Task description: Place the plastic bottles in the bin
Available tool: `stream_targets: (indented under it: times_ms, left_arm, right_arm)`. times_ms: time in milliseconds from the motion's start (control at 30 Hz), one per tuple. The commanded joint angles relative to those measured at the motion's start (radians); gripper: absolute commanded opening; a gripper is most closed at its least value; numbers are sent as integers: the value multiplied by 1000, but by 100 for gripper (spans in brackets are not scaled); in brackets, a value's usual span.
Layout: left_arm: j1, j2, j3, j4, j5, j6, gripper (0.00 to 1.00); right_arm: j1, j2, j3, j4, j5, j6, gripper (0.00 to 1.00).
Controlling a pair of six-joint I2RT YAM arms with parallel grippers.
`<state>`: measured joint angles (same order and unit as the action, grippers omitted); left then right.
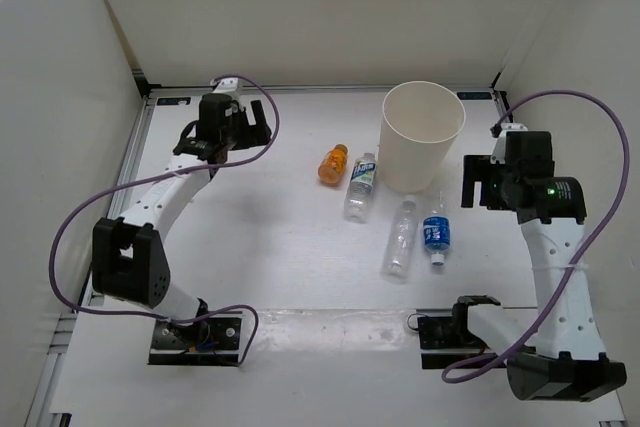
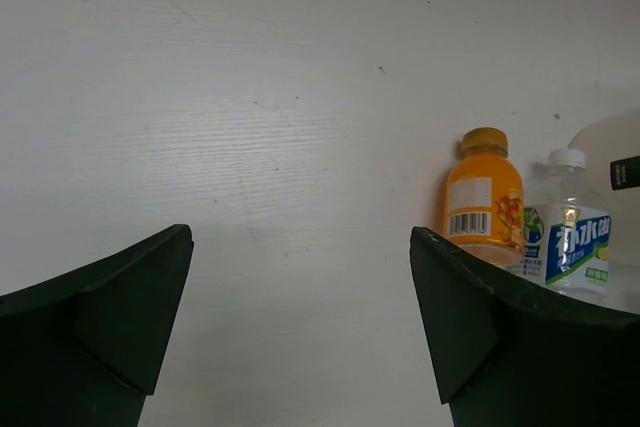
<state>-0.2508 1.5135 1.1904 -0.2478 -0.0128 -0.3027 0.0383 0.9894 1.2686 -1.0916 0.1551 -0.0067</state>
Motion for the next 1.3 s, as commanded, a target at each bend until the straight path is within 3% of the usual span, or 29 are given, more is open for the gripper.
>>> stream_targets:
  times_ms: [0,167,233,400,433,467,533,767,1067,1267]
  left_arm:
    - [-30,17,84,19,59,56,100]
    - [-76,148,245,-51,88,70,100]
    - [-88,221,325,-64,119,68,100]
    - [-146,456,543,-165,180,62,100]
    - [-160,480,645,-218,192,60,100]
    - [-174,570,675,-231,192,60,100]
    - [-189,605,757,-269,204,54,100]
    - [-208,720,860,-379,300,63,100]
    - [-231,789,887,-524,376,85,100]
    - [-246,872,980,-622,398,77,100]
  right_arm:
    - [-108,21,-6,-45,-1,11,90]
    - [-343,46,-11,-34,-363,-148,90]
    - [-409,38,-29,10,-425,-179,90]
    - [-460,67,-35,35,-463,-243,90]
    - [-504,65,-37,35,-474,-274,90]
    - [-523,71,-40,30,-495,-282,90]
    - [-581,74,-44,29,-529,-305,90]
    - [-779,110,-75,-5,-585,-345,90]
    - [-815,196,-29,-53,-617,-332,90]
    - [-848,235,24,-119,-635,-381,90]
